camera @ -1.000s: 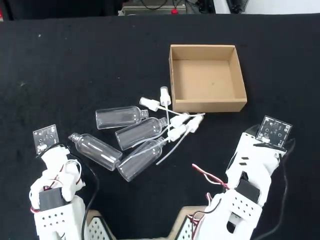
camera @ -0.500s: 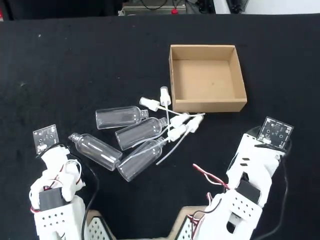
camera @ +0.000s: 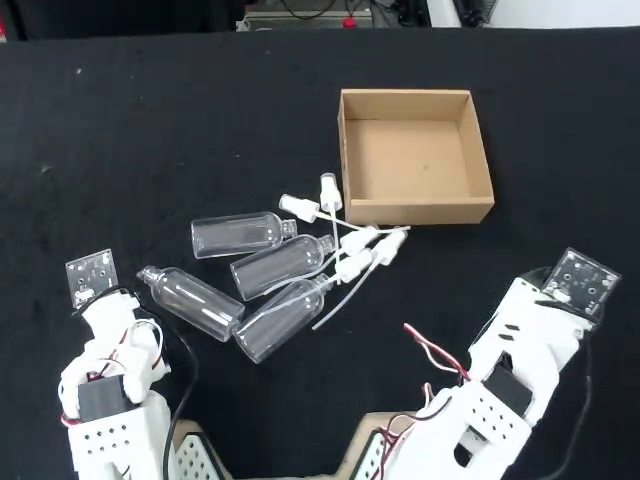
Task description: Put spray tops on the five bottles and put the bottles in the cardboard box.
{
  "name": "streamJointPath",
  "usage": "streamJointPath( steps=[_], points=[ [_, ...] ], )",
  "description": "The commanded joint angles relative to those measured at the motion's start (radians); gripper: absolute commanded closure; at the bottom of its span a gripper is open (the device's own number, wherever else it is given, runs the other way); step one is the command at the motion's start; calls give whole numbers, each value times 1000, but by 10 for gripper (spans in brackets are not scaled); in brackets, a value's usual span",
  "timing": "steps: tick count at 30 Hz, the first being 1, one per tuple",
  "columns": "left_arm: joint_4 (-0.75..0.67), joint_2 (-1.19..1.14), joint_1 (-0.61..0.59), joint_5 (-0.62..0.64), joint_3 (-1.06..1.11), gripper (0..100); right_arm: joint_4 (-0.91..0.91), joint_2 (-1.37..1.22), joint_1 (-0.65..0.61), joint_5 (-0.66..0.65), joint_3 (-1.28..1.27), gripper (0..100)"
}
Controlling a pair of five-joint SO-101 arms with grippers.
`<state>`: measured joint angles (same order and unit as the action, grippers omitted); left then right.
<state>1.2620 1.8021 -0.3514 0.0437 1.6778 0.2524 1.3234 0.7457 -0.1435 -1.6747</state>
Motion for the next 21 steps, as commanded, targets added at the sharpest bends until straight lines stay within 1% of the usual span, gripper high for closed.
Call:
streamJointPath(
  steps=[1, 5, 8, 9, 11, 14, 16, 18, 21],
  points=[
    [3, 3, 8, -2, 22, 970, 190, -4, 12, 28, 170, 812],
    [-2, 3, 8, -2, 22, 970, 549, -4, -35, 34, 406, 805],
    [-15, 5, 12, -5, 16, 970, 766, -4, -100, 31, 568, 805],
    [-52, 5, 12, -12, 8, 970, 824, -4, -127, 23, 610, 805],
    [-155, 5, 2, -86, -13, 970, 916, -4, -183, -5, 677, 805],
    [-308, 5, -45, -281, -42, 970, 997, -4, -247, -17, 737, 805],
    [-396, 5, -61, -376, -56, 970, 1016, -4, -265, -17, 754, 805],
    [-443, 5, -58, -417, -81, 970, 1023, -4, -270, -17, 759, 805],
    [-453, -6, -45, -377, -197, 970, 1023, -4, -272, -17, 763, 806]
  ],
)
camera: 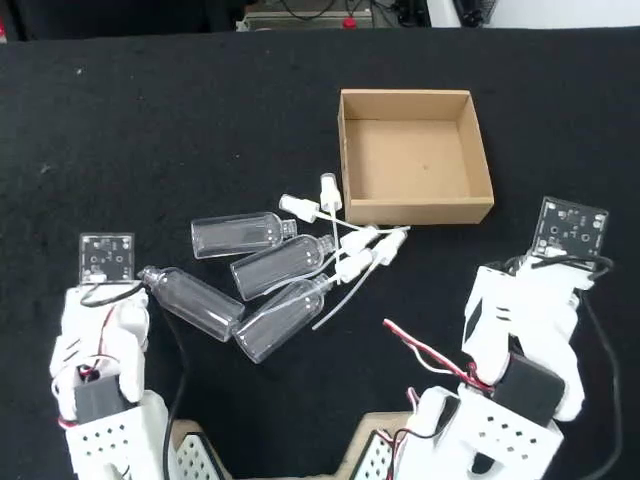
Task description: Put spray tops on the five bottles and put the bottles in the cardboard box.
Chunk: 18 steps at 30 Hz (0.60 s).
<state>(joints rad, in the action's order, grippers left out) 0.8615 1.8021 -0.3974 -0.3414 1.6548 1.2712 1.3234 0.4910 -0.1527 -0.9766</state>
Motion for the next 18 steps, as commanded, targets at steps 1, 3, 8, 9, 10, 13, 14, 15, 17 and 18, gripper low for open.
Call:
streamJointPath(
  steps=[1, 3, 8, 9, 10, 13, 14, 15, 17, 18],
  points=[
    [-49, -6, 4, 34, -222, 970, 5, -4, -17, -8, 65, 806],
    [-46, -12, 30, 84, -314, 970, 5, -4, -34, -8, 67, 806],
    [18, -239, 182, 106, -549, 889, 5, -4, -55, -8, 77, 807],
    [48, -327, 216, 106, -605, 865, 5, -4, -52, -8, 87, 807],
    [84, -428, 249, 106, -667, 845, 5, -4, -52, -8, 97, 807],
    [226, -741, 361, 110, -886, 841, 5, -4, -54, -8, 110, 807],
    [265, -833, 401, 114, -958, 837, 5, -4, -57, -8, 110, 807],
    [296, -928, 441, 135, -1024, 837, 2, -4, -57, -8, 107, 807],
    [322, -1100, 498, 230, -1147, 836, 3, -4, -57, -8, 105, 807],
    [322, -1181, 516, 290, -1199, 836, 5, -4, -52, -8, 105, 807]
  ],
)
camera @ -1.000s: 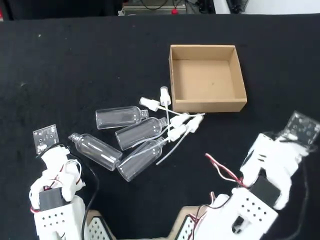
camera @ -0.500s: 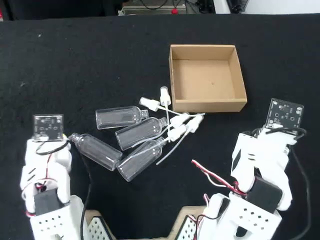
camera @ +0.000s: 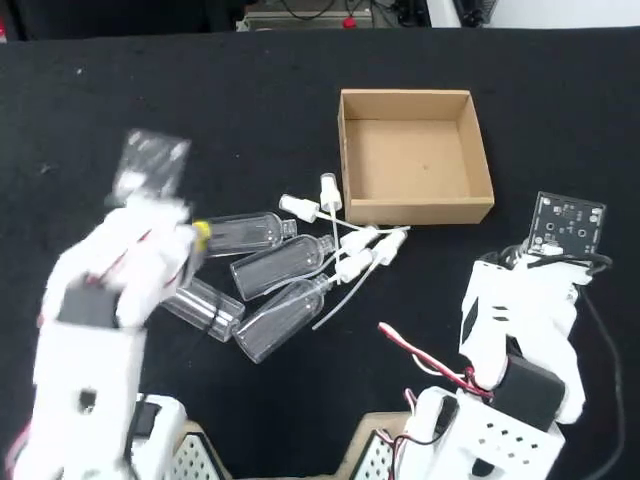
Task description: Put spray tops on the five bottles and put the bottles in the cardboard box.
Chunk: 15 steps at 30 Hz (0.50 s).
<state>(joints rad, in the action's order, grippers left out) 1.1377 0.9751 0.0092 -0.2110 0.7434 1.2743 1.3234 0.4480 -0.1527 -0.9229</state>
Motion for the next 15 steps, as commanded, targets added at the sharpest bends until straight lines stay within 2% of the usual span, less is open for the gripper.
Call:
streamJointPath(
  steps=[1, 9, 12, 15],
  points=[
    [46, -430, 127, 216, -337, 836, 2, -4, -9, -8, 50, 807],
    [44, -918, 214, 583, -697, 836, -6, -4, -9, -8, 2, 806],
    [52, -1043, 246, 674, -791, 836, -6, -4, -9, -9, -25, 805],
    [49, -1128, 291, 707, -825, 836, -6, -4, -9, -38, -44, 807]
  ],
)
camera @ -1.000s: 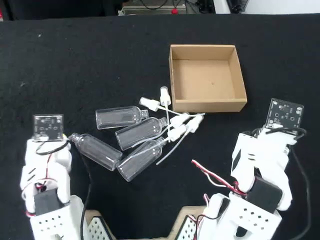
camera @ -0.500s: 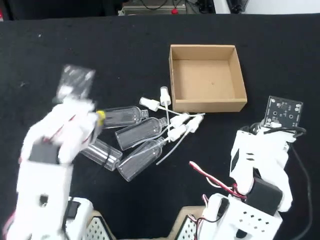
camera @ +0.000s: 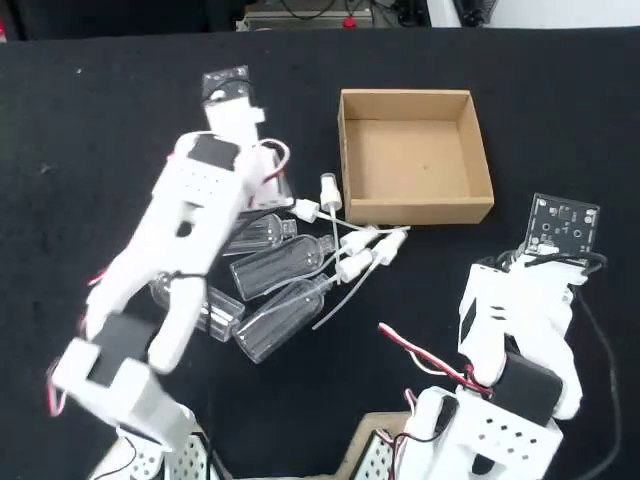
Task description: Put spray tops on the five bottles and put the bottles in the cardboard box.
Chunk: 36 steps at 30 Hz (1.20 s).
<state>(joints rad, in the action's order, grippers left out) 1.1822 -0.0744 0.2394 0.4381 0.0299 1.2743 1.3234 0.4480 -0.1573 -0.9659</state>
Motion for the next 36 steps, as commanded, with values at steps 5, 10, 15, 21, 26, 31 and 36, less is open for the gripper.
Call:
streamJointPath(
  steps=[5, 10, 15, 21, 26, 31, 36],
  points=[
    [-35, -157, 127, 69, -107, 764, 0, -4, -8, -54, -5, 807],
    [-101, -195, 122, 167, -108, 719, 2, -4, -8, -54, -5, 807],
    [-190, -206, 120, 232, -105, 719, 2, -4, -8, -54, -5, 807],
    [-267, -206, 88, 311, -19, 719, 2, -4, -8, -54, -5, 807],
    [-344, -204, 67, 350, 54, 719, -6, -4, -8, -54, -35, 807],
    [-387, -207, 71, 350, 74, 720, -6, -4, -8, -54, -51, 806],
    [-433, -255, 70, 350, 99, 720, -6, -4, -8, -54, -48, 806]
  ],
)
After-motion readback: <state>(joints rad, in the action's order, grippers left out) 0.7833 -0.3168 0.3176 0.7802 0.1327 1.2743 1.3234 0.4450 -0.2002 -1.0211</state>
